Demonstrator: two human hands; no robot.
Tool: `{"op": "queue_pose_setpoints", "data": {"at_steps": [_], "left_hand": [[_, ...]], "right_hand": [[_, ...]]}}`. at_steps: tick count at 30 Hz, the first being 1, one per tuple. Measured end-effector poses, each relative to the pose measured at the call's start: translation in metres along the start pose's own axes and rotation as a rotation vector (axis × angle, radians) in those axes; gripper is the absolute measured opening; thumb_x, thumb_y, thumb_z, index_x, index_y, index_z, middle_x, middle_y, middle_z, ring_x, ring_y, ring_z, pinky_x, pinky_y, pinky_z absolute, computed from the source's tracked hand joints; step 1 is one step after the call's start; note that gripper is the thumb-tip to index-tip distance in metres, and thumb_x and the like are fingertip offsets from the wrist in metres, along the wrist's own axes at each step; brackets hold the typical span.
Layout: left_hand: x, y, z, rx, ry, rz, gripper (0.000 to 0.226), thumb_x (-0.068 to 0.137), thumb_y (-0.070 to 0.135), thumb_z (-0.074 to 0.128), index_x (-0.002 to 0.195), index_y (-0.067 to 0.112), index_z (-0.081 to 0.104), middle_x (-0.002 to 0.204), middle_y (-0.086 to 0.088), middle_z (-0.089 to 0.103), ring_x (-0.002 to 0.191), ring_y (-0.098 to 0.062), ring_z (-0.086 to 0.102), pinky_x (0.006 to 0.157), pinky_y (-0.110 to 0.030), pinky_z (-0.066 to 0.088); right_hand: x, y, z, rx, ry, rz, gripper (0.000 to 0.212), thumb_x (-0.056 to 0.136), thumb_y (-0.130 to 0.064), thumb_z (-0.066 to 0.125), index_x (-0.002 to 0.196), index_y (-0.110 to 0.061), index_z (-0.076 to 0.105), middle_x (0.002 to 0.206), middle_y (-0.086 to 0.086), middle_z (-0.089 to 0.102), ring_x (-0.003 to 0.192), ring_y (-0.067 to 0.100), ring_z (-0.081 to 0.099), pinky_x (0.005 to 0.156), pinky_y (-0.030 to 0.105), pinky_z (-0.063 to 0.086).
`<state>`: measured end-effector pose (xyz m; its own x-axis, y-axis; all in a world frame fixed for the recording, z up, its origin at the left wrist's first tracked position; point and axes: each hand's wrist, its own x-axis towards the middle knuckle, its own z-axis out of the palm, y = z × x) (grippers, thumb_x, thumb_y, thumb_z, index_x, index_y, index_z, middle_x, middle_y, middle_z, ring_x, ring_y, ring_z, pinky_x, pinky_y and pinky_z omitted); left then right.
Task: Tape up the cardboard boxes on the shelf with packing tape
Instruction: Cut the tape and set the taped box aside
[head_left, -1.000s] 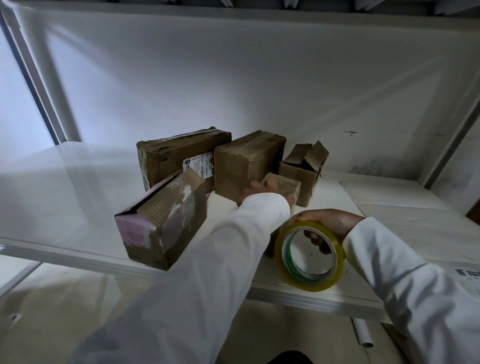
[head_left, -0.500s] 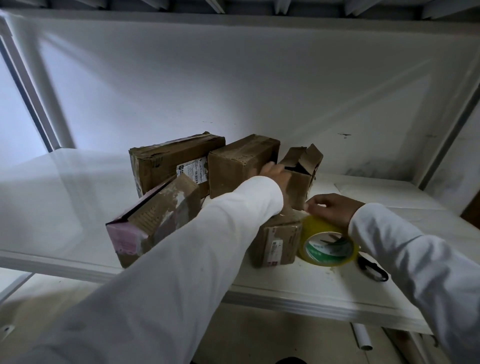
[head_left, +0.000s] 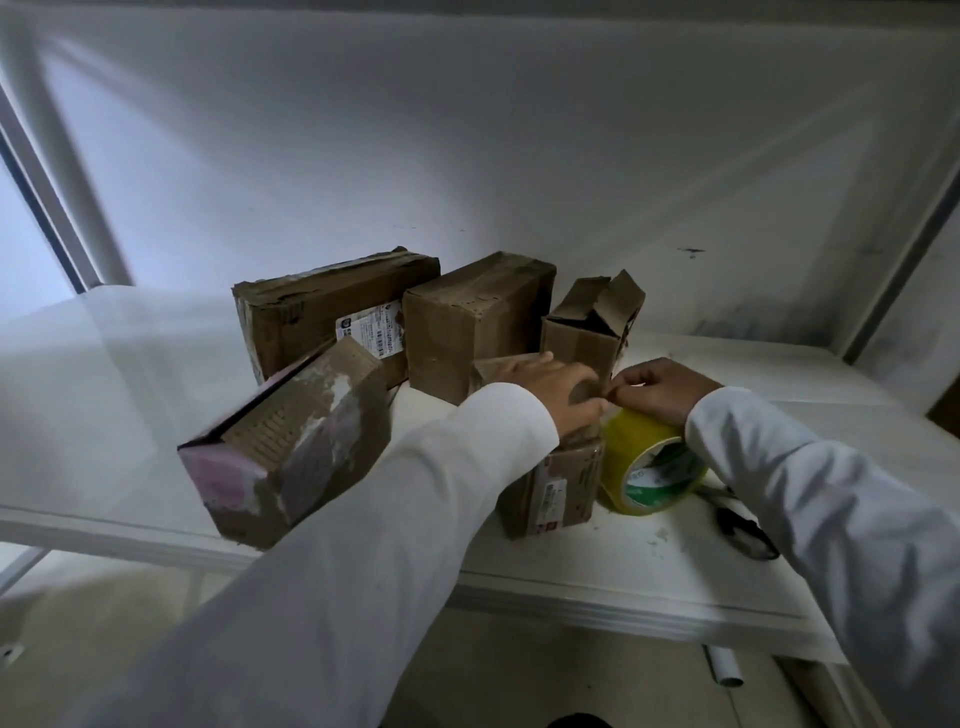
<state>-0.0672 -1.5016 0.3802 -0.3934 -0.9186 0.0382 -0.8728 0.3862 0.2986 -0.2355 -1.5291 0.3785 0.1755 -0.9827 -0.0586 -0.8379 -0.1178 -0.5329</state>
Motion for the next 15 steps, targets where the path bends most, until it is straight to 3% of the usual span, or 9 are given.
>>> {"op": "queue_pose_setpoints", "data": {"at_steps": [3,5,8,10,13,15], "left_hand": [[-0.001,-0.005,0.003,-0.131,0.097,0.094,0.016,0.094,0.036,0.051,0.110,0.032,0.053,0.134,0.006,0.046,0.130,-0.018,0.034,0.105,-0.036,0.027],[-0.002,-0.006,0.005,-0.178,0.124,0.132,0.004,0.092,0.031,0.055,0.096,0.030,0.056,0.139,0.008,0.042,0.134,-0.016,0.026,0.107,-0.036,0.024],[0.000,-0.008,0.007,-0.215,0.114,0.141,0.009,0.092,0.034,0.056,0.085,0.038,0.060,0.146,0.012,0.036,0.141,-0.015,0.015,0.113,-0.042,0.016],[0.000,-0.009,0.009,-0.231,0.096,0.138,0.014,0.092,0.038,0.055,0.082,0.044,0.062,0.147,0.015,0.035,0.142,-0.015,0.013,0.112,-0.044,0.013],[-0.001,-0.008,0.009,-0.230,0.088,0.132,0.018,0.093,0.038,0.053,0.081,0.043,0.066,0.146,0.017,0.037,0.142,-0.012,0.012,0.112,-0.042,0.010],[-0.002,-0.007,0.008,-0.218,0.095,0.126,0.021,0.094,0.037,0.051,0.082,0.042,0.067,0.145,0.017,0.039,0.142,-0.011,0.013,0.113,-0.042,0.010]], "right_hand": [[0.000,0.015,-0.003,-0.016,0.158,0.008,0.019,0.091,-0.029,0.054,0.099,-0.020,0.069,0.106,0.004,0.063,0.099,0.025,0.057,0.091,0.035,0.044],[-0.002,0.031,-0.009,-0.040,0.194,0.070,0.022,0.092,-0.030,0.054,0.099,-0.014,0.068,0.101,0.006,0.064,0.097,0.027,0.059,0.089,0.034,0.045],[-0.013,0.056,-0.017,0.018,0.069,0.284,0.017,0.091,-0.022,0.059,0.091,-0.005,0.062,0.076,0.007,0.059,0.069,0.021,0.055,0.061,0.024,0.042],[-0.022,0.070,-0.021,-0.078,-0.032,0.415,0.016,0.090,-0.019,0.061,0.094,-0.004,0.063,0.070,0.004,0.055,0.060,0.014,0.049,0.051,0.021,0.038],[-0.038,0.076,-0.024,-0.346,-0.164,0.445,0.011,0.088,-0.025,0.062,0.091,-0.014,0.062,0.088,0.004,0.057,0.066,0.011,0.050,0.053,0.016,0.039],[-0.047,0.075,-0.023,-0.521,-0.272,0.429,0.021,0.088,-0.027,0.060,0.104,-0.015,0.065,0.104,0.004,0.056,0.087,0.015,0.056,0.073,0.020,0.043]]}}
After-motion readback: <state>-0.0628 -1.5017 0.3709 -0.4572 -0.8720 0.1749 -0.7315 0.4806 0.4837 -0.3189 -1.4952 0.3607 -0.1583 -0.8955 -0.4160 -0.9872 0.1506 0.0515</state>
